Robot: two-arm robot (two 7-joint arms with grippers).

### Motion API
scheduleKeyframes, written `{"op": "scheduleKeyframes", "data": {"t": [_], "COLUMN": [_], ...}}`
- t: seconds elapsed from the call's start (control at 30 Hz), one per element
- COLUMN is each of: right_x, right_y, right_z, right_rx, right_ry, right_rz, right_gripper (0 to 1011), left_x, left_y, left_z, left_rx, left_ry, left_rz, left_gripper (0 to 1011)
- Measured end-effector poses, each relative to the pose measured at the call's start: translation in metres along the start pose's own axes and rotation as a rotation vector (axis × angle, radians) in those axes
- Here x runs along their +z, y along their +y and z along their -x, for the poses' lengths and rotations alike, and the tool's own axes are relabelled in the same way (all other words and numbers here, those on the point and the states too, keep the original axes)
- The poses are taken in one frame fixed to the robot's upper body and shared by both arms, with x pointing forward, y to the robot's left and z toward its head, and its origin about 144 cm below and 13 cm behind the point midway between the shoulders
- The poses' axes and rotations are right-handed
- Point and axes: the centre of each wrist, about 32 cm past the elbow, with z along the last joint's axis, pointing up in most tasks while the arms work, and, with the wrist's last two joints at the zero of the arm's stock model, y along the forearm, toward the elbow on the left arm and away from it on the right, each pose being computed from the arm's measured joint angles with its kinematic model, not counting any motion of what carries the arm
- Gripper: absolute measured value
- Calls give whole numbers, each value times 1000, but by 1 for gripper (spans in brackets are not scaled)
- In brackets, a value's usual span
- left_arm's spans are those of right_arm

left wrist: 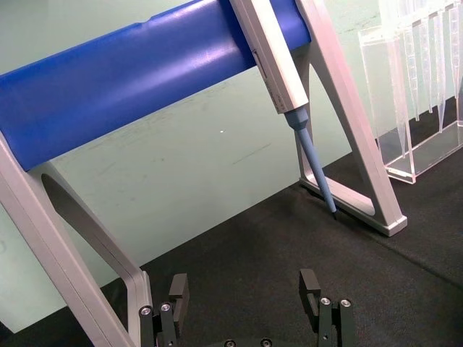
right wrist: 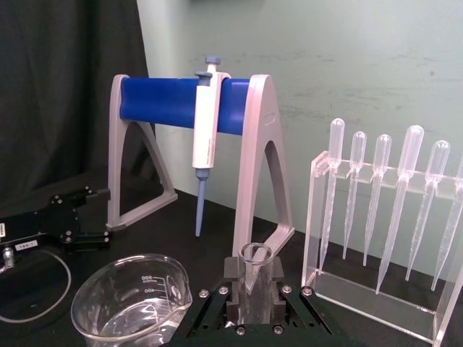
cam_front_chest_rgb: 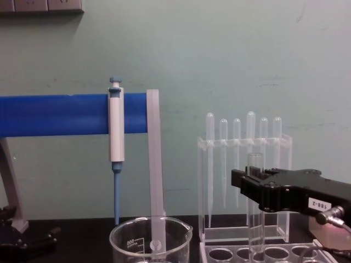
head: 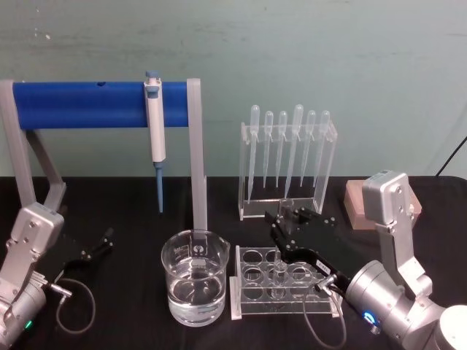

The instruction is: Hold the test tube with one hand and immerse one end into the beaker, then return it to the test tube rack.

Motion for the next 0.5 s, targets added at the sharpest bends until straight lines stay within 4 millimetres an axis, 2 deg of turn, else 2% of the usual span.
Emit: {"op": "scheduleKeyframes", "data": {"t": [0.5], "right_x": [-2], "right_y": [1], "right_z": [1], "right_rx": [1], "right_ry": [-3], "right_rz": [24], "right_gripper": [230], "left_x": [0], "left_y": [0], "left_z": [0], "left_rx": [0], "left_ry": [0], "left_rz": [0], "left_gripper": [1000]}}
